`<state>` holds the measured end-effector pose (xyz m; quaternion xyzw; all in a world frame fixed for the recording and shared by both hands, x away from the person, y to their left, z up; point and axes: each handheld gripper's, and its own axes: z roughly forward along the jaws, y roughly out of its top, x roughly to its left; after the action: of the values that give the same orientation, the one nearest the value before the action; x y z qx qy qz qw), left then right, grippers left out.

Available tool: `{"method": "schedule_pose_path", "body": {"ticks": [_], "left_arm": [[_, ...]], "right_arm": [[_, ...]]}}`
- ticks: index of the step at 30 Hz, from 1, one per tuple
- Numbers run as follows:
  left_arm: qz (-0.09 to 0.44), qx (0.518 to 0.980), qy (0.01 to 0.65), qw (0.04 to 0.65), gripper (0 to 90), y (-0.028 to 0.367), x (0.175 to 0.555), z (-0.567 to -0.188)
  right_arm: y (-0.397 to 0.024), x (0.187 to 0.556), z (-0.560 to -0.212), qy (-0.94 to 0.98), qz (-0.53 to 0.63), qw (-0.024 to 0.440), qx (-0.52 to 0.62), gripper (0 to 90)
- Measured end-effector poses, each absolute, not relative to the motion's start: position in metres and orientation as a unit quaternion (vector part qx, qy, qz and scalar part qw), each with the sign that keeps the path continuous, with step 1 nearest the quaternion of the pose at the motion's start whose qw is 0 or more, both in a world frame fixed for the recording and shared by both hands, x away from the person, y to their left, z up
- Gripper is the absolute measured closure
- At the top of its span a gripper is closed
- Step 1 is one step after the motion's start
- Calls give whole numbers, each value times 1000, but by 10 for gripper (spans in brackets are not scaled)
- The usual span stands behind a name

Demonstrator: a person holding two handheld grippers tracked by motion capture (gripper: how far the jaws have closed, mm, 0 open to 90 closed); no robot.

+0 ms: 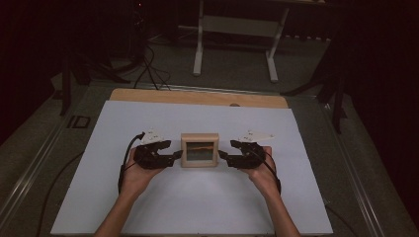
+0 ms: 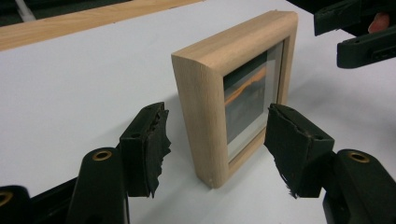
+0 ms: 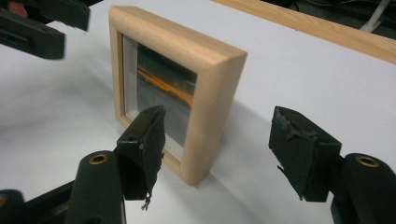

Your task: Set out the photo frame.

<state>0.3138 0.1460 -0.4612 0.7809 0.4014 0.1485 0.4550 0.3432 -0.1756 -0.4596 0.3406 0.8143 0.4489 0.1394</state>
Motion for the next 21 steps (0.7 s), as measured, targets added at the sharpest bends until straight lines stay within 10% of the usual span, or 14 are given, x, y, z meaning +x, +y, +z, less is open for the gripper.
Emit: {"method": "schedule_pose_path", "body": {"ticks": [21], "left_arm": [[169, 778, 415, 440, 375, 185, 287, -467]], "right_arm": [[-232, 315, -473, 807, 434, 156, 368, 346]]}}
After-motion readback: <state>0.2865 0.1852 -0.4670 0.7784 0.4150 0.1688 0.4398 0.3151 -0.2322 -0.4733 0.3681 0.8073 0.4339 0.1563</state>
